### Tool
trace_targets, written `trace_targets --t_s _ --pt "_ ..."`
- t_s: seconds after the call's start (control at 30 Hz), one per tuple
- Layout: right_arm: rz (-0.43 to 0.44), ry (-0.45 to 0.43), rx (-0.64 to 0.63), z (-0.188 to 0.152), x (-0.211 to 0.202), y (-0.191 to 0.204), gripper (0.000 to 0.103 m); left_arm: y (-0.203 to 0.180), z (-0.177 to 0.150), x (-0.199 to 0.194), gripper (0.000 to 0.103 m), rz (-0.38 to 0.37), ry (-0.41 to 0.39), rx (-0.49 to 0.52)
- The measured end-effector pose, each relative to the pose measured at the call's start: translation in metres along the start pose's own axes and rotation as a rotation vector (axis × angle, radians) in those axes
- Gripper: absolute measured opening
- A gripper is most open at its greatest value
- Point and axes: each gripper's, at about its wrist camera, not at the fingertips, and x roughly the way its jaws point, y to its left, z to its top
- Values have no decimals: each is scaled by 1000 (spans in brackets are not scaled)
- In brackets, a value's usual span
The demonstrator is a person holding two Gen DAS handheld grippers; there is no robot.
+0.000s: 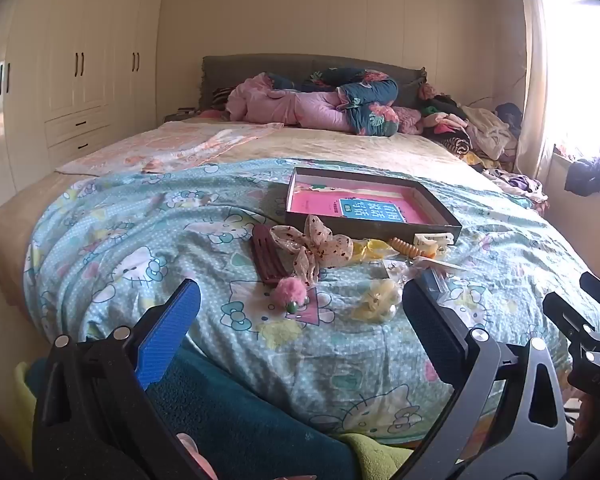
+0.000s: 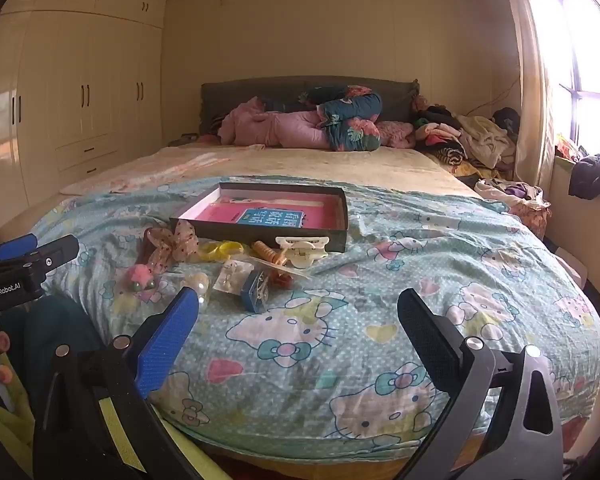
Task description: Organize jewelry
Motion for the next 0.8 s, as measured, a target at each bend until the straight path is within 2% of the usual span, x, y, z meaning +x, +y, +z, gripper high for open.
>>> trace_targets --t_s 0.8 --pt "-4 -2 2 0 1 1 97 0 0 0 93 0 -6 1"
